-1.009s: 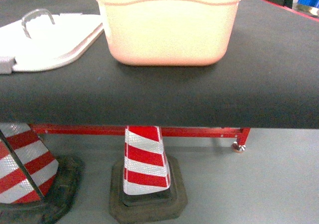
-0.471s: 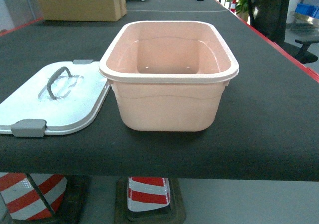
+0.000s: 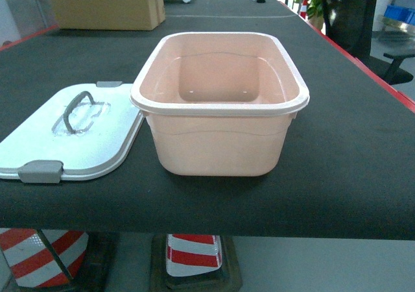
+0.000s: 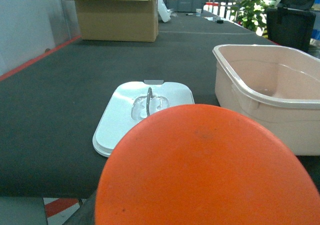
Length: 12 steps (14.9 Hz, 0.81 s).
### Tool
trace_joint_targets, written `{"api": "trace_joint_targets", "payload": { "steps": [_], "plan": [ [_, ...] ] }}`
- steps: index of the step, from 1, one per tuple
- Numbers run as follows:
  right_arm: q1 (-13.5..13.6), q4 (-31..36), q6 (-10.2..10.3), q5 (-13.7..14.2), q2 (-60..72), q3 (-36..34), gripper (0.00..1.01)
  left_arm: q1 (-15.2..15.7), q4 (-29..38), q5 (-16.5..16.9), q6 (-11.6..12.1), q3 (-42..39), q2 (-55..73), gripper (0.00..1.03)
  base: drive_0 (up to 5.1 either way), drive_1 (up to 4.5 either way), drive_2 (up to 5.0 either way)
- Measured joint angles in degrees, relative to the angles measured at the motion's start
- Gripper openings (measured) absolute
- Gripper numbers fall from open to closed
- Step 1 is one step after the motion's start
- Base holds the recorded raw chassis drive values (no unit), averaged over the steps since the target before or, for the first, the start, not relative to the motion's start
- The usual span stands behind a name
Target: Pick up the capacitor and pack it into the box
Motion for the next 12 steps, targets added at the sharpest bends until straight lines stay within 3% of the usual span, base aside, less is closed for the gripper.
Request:
{"api": "trace_joint_targets", "payload": {
  "steps": [4, 5, 7, 8, 9, 10, 11, 12],
  "plan": [
    [0.0, 0.0, 0.0, 0.0, 0.0, 0.0, 0.98, -0.04, -0.24, -0.33, 0.07, 0.0, 0.07, 0.43, 0.0, 0.0, 0.0],
    [0.0, -0.04, 0.02, 0.07, 0.0, 0.0, 0.98, 0.87, 1.64, -1.75, 1.4, 0.15, 4.37, 0.43, 0.0, 0.0, 0.0],
    [0.0, -0.02, 0.0, -0.02, 0.0, 0.0, 0.98, 10.58, 23.21, 8.63, 3.52, 1.03, 27.45, 0.43, 0.0, 0.0, 0.0],
    [0.0, -0.04, 0.0, 0.0, 0.0, 0.0, 0.98, 10.4, 34.8, 14.62, 3.65, 4.63, 39.98, 0.43, 0.0, 0.0, 0.0],
    [0.0, 0.0, 0.0, 0.0, 0.0, 0.0, 0.98, 8.39, 48.41, 18.53, 3.43, 12.48, 55.01, 0.43, 0.0, 0.0, 0.0],
    [0.0, -0.04, 0.0, 0.0, 0.0, 0.0, 0.98, 5.9, 54.38, 18.53, 2.99, 19.37, 64.96, 0.43, 0.0, 0.0, 0.0],
    [0.0, -0.02, 0.0, 0.0, 0.0, 0.0, 0.98, 2.4, 55.82, 16.92, 2.97, 27.28, 75.06, 0.43, 0.0, 0.0, 0.0],
    [0.0, -0.02, 0.0, -0.02, 0.0, 0.0, 0.98, -1.92, 52.43, 15.23, 1.92, 35.56, 83.67, 0.43, 0.0, 0.0, 0.0]
  ]
}}
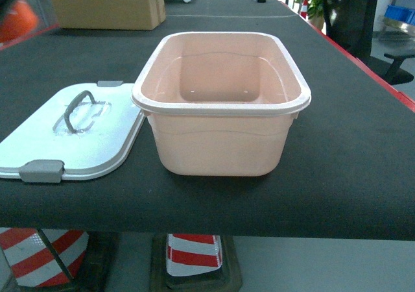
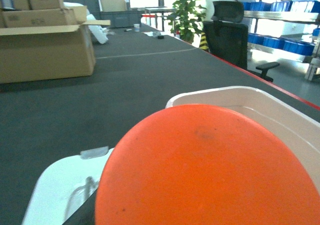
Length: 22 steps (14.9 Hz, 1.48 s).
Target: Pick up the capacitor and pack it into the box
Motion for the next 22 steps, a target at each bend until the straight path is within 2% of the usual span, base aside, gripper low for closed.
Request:
{"api": "trace_joint_targets", "payload": {
  "steps": [3, 4, 5, 7, 8, 11, 13, 14, 15, 16, 17, 18, 19, 20, 21, 22],
  "plan": [
    [0.0, 0.0, 0.0, 0.0, 0.0, 0.0, 0.98, -11.39, -4.02, -4.17, 0.15, 19.76, 15.76, 0.43, 0.0, 0.0, 0.0],
    [0.0, 0.0, 0.0, 0.02, 0.0, 0.0, 0.98, -15.34, -4.46, -5.77, 1.18, 25.86, 20.7, 0.43, 0.0, 0.0, 0.0],
    [0.0, 0.0, 0.0, 0.02, 0.0, 0.0, 0.98, -17.92, -6.69, -6.73, 1.46, 30.67, 25.35, 0.43, 0.0, 0.0, 0.0],
    [0.0, 0.0, 0.0, 0.02, 0.0, 0.0, 0.98, -20.02, -6.8, -8.13, 1.55, 36.92, 34.18, 0.43, 0.0, 0.0, 0.0],
    [0.0, 0.02, 0.0, 0.02, 0.0, 0.0, 0.98, -20.11, -5.6, -9.09, 1.79, 39.76, 37.62, 0.55, 0.0, 0.0, 0.0],
    [0.0, 0.02, 0.0, 0.02, 0.0, 0.0, 0.98, -20.22, -4.17, -10.12, 3.08, 41.51, 38.77, 1.0, 0.0, 0.0, 0.0],
    [0.0, 0.0, 0.0, 0.02, 0.0, 0.0, 0.98, -20.28, -4.22, -10.12, 3.06, 41.51, 38.8, 0.98, 0.0, 0.0, 0.0],
    [0.0, 0.02, 0.0, 0.0, 0.0, 0.0, 0.98, -19.34, 1.64, -7.43, 1.11, 39.87, 38.25, 0.98, 0.0, 0.0, 0.0],
    [0.0, -0.02, 0.0, 0.02, 0.0, 0.0, 0.98, -17.11, 3.98, -6.49, -1.07, 35.04, 34.51, 0.98, 0.0, 0.0, 0.0],
    [0.0, 0.0, 0.0, 0.02, 0.0, 0.0, 0.98, -12.28, 4.72, -5.11, -2.6, 31.8, 29.81, 0.98, 0.0, 0.0, 0.0],
    [0.0, 0.0, 0.0, 0.0, 0.0, 0.0, 0.98, -4.85, 4.98, -4.37, -3.52, 31.28, 26.1, 0.98, 0.0, 0.0, 0.0],
    [0.0, 0.02, 0.0, 0.02, 0.0, 0.0, 0.98, 2.36, 3.93, -4.02, -3.56, 31.85, 26.18, 0.98, 0.0, 0.0, 0.0],
    [0.0, 0.02, 0.0, 0.02, 0.0, 0.0, 0.98, 7.5, 1.46, -3.21, -3.5, 32.79, 29.79, 0.98, 0.0, 0.0, 0.0],
    [0.0, 0.0, 0.0, 0.02, 0.0, 0.0, 0.98, 9.35, -1.25, -1.53, -2.89, 33.73, 34.67, 0.98, 0.0, 0.0, 0.0],
    [0.0, 0.0, 0.0, 0.02, 0.0, 0.0, 0.98, 9.2, -7.69, -1.16, -0.48, 39.98, 42.66, 0.98, 0.0, 0.0, 0.0],
    [0.0, 0.0, 0.0, 0.0, 0.0, 0.0, 0.98, 8.7, -9.7, -1.16, 0.66, 42.36, 45.13, 0.98, 0.0, 0.0, 0.0]
  ]
}}
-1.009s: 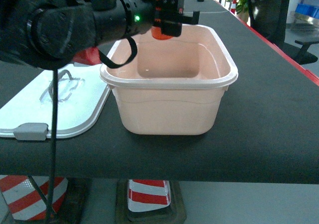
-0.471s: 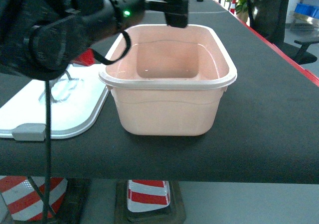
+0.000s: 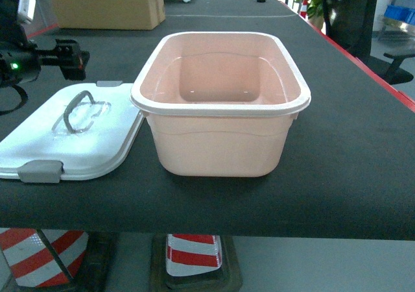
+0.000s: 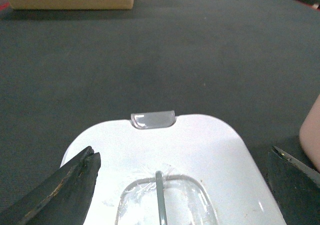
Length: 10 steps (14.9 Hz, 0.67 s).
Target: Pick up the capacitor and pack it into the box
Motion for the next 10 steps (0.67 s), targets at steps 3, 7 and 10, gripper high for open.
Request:
{"api": "trace_joint_targets", "payload": {
  "steps": [3, 7, 10],
  "plan": [
    [0.0, 0.0, 0.0, 0.02, 0.0, 0.0, 0.98, -0.7, -5.31, -2.14, 3.65, 5.42, 10.58, 0.98, 0.0, 0.0, 0.0],
    [0.0, 0.0, 0.0, 0.02, 0.0, 0.0, 0.98, -2.12, -6.43, -4.39, 3.8, 6.91, 12.35, 0.73, 0.0, 0.0, 0.0],
    [0.0, 0.0, 0.0, 0.02, 0.0, 0.0, 0.98, -2.51, -6.56, -5.35, 3.34, 6.97, 12.35, 0.34, 0.0, 0.0, 0.0]
  ]
}}
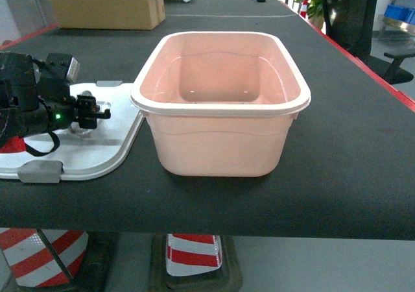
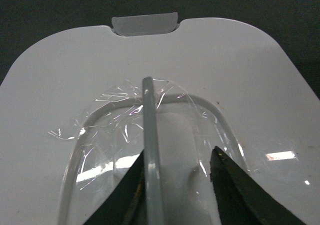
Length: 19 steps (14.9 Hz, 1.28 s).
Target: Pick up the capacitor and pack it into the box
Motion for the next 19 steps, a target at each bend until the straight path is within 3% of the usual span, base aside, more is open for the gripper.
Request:
{"api": "trace_joint_targets", "payload": {
  "steps": [2, 3, 11, 14, 17, 19],
  "plan": [
    [0.0, 0.0, 0.0, 0.0, 0.0, 0.0, 0.98, 0.13, -0.26, -1.11, -1.01, 0.04, 0.0, 0.08, 0.0, 0.0, 0.0],
    [0.0, 0.0, 0.0, 0.0, 0.0, 0.0, 0.98, 0.35, -0.28, -1.16, -1.49, 0.04, 0.0, 0.02, 0.0, 0.0, 0.0],
    [0.0, 0.0, 0.0, -0.02, 0.0, 0.0, 0.98, 2.93, -4.76, -2.36, -5.53, 3.15, -8.26, 0.02, 0.0, 0.0, 0.0],
    [0.0, 0.04, 0.0, 0.0, 0.0, 0.0, 0.98, 2.47, -8.15, -4.57, -6.01, 3.63, -15.98, 0.02, 0.0, 0.0, 0.0],
    [0.0, -0.02, 0.0, 0.0, 0.0, 0.0, 0.98, -1.57, -13.79, -7.26, -6.97, 3.85, -22.75, 0.02, 0.0, 0.0, 0.0],
    [0.0, 0.0, 0.0, 0.0, 0.0, 0.0, 0.98, -6.27, -17.92, -9.38, -8.81, 3.85, -25.75, 0.02, 0.0, 0.0, 0.0]
  ]
}}
